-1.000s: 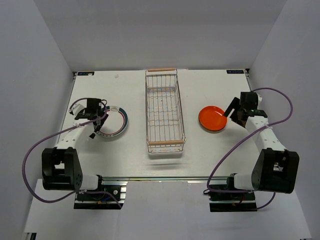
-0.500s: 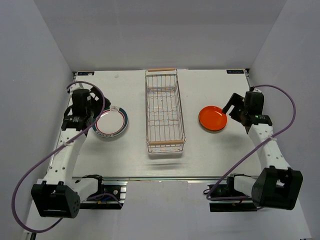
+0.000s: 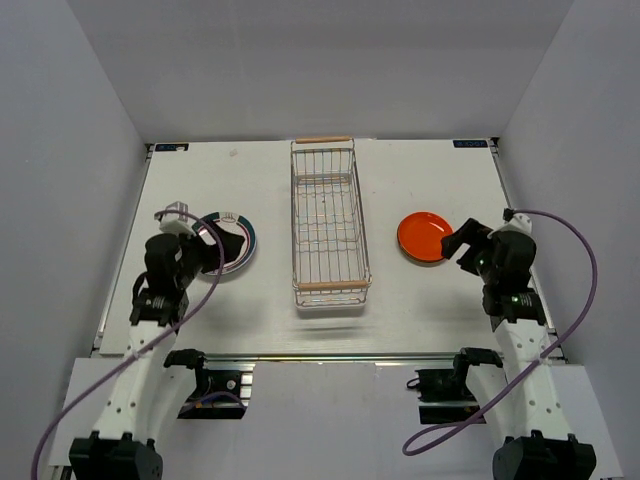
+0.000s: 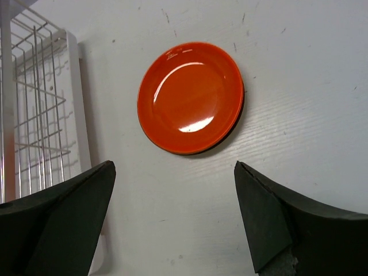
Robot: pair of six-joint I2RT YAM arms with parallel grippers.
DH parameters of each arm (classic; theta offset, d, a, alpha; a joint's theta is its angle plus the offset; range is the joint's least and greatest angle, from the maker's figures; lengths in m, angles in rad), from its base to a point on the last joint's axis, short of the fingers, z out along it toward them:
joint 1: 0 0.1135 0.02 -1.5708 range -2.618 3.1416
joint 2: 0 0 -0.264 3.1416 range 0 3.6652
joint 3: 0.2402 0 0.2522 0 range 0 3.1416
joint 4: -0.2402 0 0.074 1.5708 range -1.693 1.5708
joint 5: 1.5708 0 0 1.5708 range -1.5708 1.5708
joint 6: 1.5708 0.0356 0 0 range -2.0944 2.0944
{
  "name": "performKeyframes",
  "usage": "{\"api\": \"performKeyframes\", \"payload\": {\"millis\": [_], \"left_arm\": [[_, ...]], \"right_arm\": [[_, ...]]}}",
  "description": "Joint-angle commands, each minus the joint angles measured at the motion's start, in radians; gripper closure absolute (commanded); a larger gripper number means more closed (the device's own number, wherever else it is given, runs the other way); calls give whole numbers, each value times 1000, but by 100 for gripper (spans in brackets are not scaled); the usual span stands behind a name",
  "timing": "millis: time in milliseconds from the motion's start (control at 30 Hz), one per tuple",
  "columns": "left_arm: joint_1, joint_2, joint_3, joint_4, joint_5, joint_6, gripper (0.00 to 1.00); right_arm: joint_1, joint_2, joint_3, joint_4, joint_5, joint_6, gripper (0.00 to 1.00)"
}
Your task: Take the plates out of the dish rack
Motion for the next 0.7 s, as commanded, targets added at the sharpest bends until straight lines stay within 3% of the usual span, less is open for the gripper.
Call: {"api": "performKeyframes", "payload": {"millis": [0,200,300,667], "left_arm": [[0,-186,-96,94,37,42,2],[0,-491,-255,131,-25,4,2],[0,-545,-269,106,-59,-2,2],[0,-477,-251,106,-24,-4,2]], "right_arm": [[0,-60,-77,64,-67,-10,11],[-1,-74,-148,93,-69,-11,11],[0,-55,-145,101,-95,-14,11],[0,-40,-174,125,-102,-7,11]]}}
